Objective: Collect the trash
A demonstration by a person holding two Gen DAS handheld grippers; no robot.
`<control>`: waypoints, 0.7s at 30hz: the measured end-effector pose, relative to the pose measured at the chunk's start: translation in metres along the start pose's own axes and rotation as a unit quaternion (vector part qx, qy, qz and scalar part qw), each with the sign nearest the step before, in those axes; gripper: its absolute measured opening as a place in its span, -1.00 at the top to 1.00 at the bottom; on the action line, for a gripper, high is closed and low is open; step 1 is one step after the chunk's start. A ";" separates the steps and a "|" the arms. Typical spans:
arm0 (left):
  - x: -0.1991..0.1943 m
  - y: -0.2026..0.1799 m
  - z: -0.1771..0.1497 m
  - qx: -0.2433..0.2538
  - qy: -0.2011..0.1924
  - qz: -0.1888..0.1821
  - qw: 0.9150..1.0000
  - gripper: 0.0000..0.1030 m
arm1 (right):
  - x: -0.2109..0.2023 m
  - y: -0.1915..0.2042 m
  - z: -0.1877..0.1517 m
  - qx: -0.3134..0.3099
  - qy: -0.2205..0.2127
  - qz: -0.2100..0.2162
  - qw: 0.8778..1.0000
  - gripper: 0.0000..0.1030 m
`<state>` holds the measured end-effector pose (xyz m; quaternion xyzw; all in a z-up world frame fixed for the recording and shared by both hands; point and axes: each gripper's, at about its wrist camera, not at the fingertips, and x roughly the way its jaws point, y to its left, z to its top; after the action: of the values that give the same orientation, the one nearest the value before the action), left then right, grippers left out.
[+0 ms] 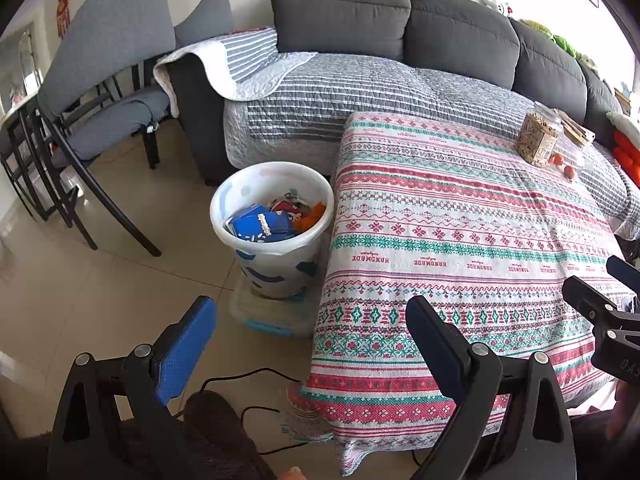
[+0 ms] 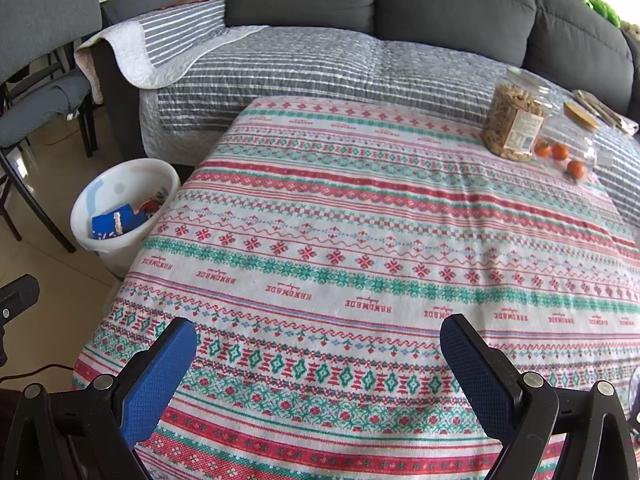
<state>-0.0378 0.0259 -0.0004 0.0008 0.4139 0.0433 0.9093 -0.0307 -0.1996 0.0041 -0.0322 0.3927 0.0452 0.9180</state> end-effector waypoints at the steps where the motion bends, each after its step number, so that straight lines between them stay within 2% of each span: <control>1: 0.000 0.000 0.000 0.000 0.000 0.000 1.000 -0.88 | 0.000 0.000 0.000 0.001 0.000 -0.001 1.000 -0.95; 21: -0.001 0.002 0.001 -0.001 -0.003 0.000 1.000 -0.88 | 0.000 -0.003 -0.001 0.006 0.000 -0.001 1.000 -0.95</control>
<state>-0.0376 0.0275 0.0009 -0.0001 0.4114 0.0433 0.9104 -0.0313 -0.2023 0.0037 -0.0273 0.3933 0.0425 0.9180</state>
